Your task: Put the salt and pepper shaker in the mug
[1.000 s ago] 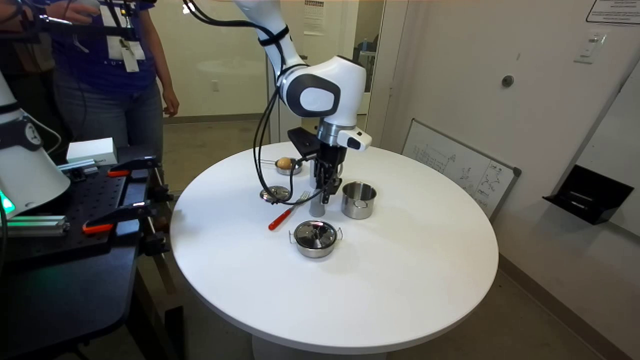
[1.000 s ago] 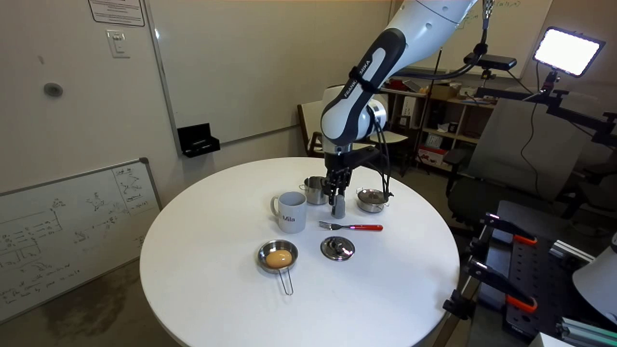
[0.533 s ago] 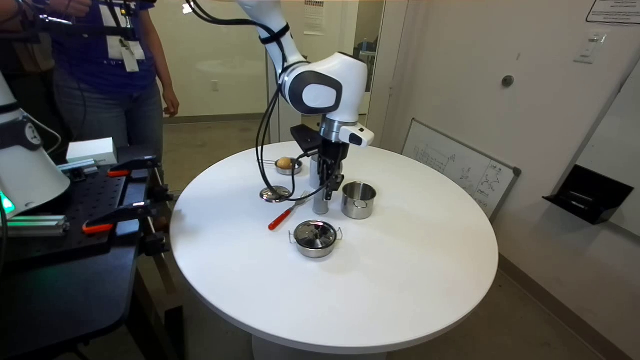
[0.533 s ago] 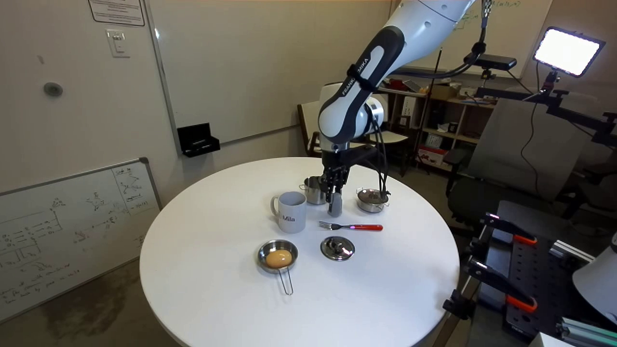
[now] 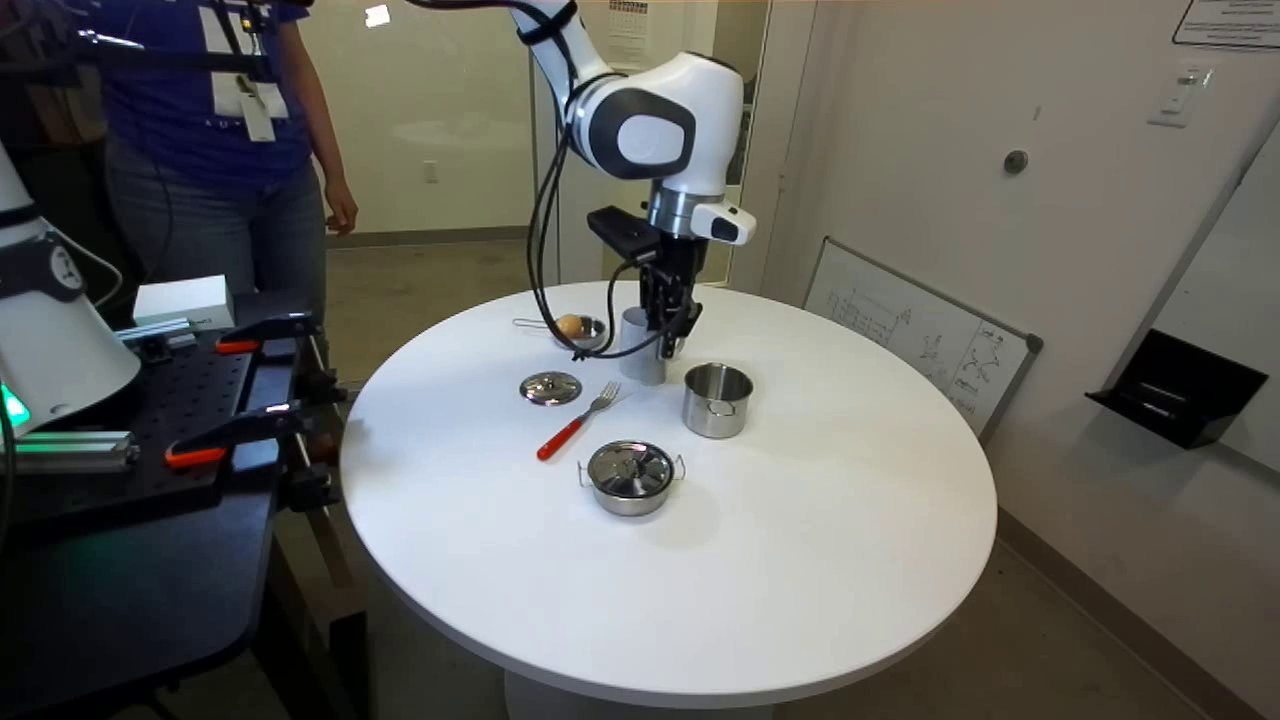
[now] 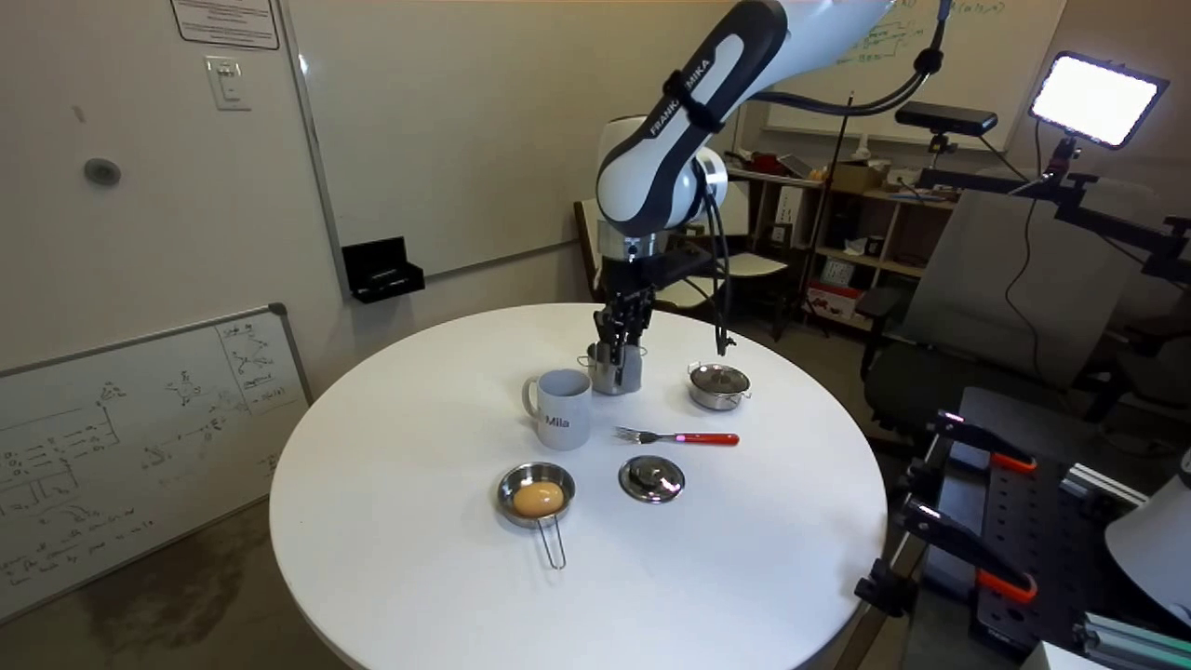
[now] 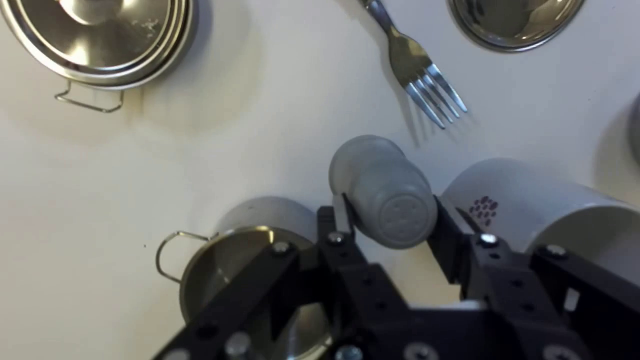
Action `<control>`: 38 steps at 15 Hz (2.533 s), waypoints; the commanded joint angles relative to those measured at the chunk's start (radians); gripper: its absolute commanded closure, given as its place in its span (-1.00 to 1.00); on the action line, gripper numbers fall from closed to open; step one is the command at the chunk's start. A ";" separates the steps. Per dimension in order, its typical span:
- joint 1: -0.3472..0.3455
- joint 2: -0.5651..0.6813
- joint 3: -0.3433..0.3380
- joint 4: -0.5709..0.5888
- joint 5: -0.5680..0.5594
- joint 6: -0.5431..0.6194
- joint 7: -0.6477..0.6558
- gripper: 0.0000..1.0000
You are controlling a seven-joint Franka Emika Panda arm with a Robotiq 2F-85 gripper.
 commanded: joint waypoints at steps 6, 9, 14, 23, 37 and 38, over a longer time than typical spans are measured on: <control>0.010 -0.124 0.047 0.038 -0.012 -0.130 -0.135 0.67; -0.001 -0.101 0.079 0.083 0.010 -0.120 -0.197 0.67; -0.021 -0.040 0.138 0.145 0.057 -0.155 -0.286 0.67; -0.028 0.081 0.167 0.256 0.089 -0.261 -0.333 0.67; 0.035 0.175 0.099 0.340 0.029 -0.241 -0.240 0.67; 0.039 0.183 0.096 0.347 0.025 -0.246 -0.236 0.67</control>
